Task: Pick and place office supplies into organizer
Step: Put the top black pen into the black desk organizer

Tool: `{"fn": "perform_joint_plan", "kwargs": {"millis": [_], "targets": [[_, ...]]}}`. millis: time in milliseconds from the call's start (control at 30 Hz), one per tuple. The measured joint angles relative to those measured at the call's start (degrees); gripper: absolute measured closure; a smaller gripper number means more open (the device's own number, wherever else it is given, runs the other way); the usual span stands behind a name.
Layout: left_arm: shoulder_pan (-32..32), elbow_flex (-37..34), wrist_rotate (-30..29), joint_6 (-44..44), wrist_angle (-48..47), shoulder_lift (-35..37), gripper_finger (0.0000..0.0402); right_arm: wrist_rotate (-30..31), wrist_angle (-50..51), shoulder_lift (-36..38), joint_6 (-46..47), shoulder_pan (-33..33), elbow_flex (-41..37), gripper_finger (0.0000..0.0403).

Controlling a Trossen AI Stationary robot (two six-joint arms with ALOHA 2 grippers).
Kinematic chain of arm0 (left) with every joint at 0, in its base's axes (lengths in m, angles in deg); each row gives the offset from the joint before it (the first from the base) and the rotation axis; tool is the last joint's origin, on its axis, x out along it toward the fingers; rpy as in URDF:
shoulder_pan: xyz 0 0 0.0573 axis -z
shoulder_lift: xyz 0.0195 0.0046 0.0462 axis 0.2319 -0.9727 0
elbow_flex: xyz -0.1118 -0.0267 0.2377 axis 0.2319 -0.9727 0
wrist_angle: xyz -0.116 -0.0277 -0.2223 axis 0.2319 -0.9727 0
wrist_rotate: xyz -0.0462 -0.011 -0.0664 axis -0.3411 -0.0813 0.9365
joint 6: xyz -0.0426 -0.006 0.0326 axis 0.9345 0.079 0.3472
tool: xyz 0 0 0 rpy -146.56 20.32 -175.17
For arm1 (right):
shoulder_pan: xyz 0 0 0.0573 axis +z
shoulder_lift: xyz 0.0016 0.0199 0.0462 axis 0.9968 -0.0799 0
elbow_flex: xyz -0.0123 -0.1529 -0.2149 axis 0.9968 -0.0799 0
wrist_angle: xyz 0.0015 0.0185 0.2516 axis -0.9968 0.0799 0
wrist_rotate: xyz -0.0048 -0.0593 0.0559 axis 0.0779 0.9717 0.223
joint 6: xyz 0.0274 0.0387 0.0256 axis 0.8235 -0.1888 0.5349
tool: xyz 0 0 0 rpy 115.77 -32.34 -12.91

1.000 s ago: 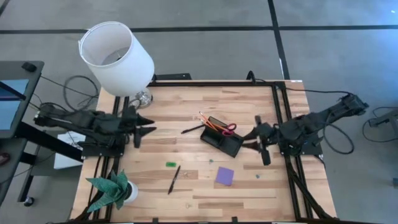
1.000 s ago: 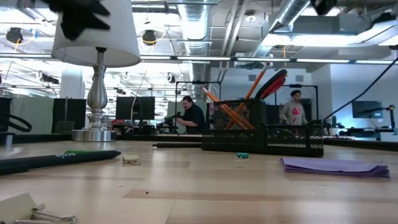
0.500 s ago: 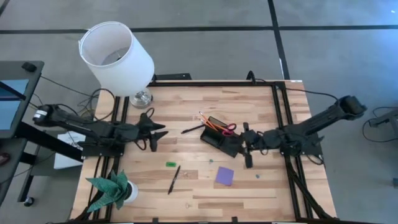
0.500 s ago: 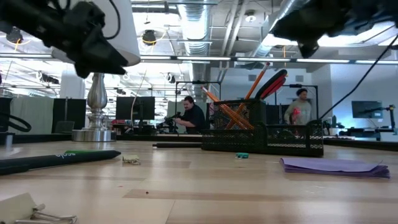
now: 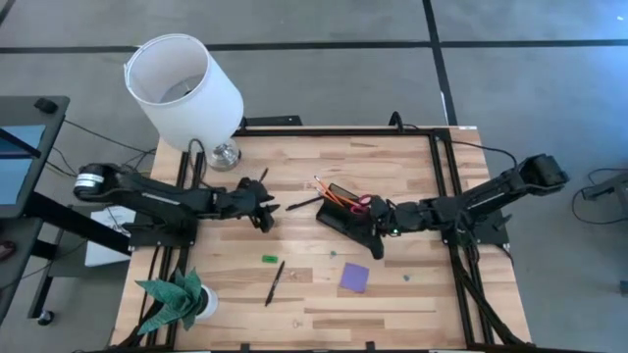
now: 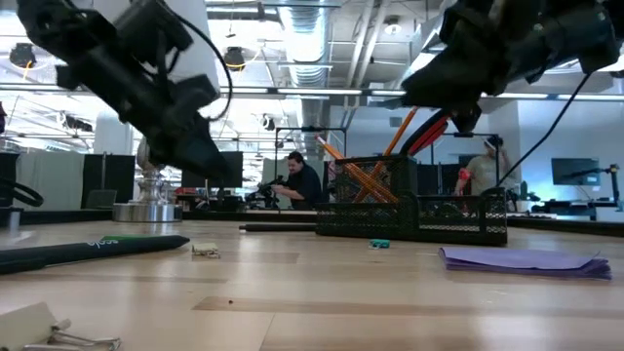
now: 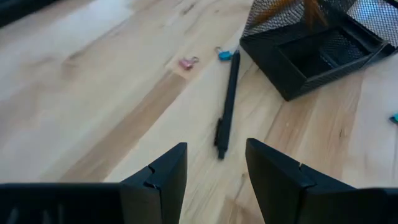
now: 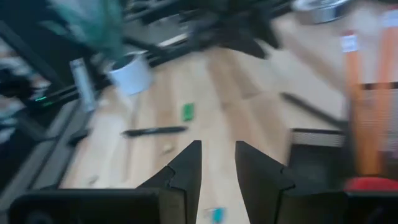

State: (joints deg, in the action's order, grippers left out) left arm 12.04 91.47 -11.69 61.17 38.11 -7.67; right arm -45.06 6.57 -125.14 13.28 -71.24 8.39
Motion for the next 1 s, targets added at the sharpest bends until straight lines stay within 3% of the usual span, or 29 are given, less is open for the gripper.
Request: {"fn": "perform_joint_plan", "kwargs": {"millis": [233, 433, 700, 867, 1000], "targets": [[-0.23, 0.02, 0.26, -0.09, 10.44, -12.85, 0.0242, -2.70, 0.17, 0.11, -0.23, 2.19, 0.00, 0.0310], [-0.11, 0.02, 0.04, -2.41, 17.56, -20.53, 0.0215, -2.76, 1.26, 0.11, -0.21, 2.78, 0.00, 0.0310], [-0.13, 0.07, -5.25, -4.02, 20.94, -22.99, 0.0177, -2.76, 2.00, 0.09, -0.21, 4.71, 0.00, 0.0310], [0.11, 0.07, -4.09, -1.33, 20.36, -23.10, 0.0175, -2.73, 2.01, 0.09, -0.23, 5.37, 0.00, 0.0310], [0.96, 0.07, -6.53, 0.26, 22.21, -25.42, 0.0175, -2.65, 2.01, 0.09, -0.23, 5.29, 0.01, 0.0310]]}}
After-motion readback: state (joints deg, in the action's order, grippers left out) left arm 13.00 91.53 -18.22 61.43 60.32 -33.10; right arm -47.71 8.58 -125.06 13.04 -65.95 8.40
